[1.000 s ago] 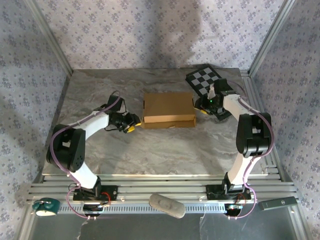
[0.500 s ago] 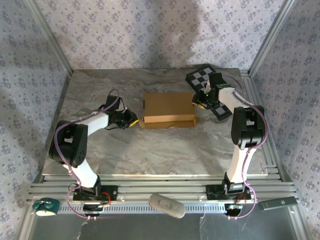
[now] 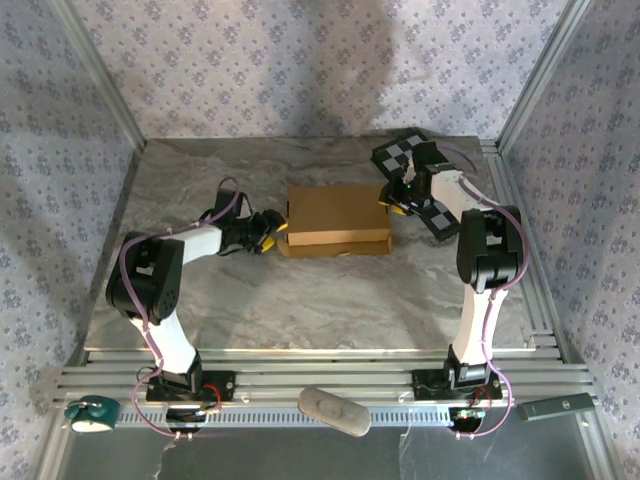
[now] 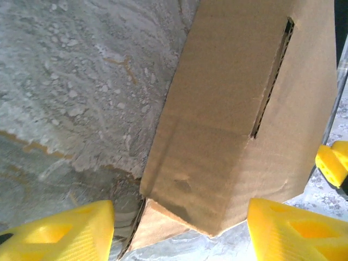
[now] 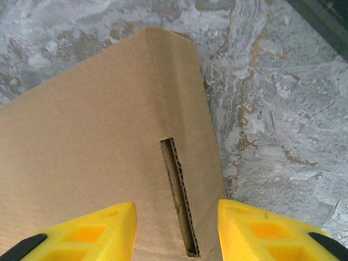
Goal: Fold the paper box
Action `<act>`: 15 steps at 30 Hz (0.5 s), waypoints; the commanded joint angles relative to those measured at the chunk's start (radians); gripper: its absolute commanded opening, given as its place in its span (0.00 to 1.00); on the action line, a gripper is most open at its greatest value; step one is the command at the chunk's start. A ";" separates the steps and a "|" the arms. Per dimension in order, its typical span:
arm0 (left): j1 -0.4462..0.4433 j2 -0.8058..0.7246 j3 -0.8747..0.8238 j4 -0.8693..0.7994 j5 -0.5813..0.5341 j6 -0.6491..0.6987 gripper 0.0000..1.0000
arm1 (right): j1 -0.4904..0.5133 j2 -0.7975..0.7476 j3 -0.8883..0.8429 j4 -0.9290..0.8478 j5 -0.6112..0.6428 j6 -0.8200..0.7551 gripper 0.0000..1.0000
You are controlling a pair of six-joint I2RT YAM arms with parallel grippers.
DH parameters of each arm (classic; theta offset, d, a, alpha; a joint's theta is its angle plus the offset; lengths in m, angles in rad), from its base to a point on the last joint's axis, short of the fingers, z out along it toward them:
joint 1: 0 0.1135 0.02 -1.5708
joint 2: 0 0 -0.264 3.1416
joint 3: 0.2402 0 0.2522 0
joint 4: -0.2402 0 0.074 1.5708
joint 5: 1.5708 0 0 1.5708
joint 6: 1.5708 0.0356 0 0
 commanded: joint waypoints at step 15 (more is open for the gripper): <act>-0.074 0.020 0.053 0.057 0.034 -0.076 0.66 | 0.021 0.030 0.027 -0.048 -0.011 0.010 0.43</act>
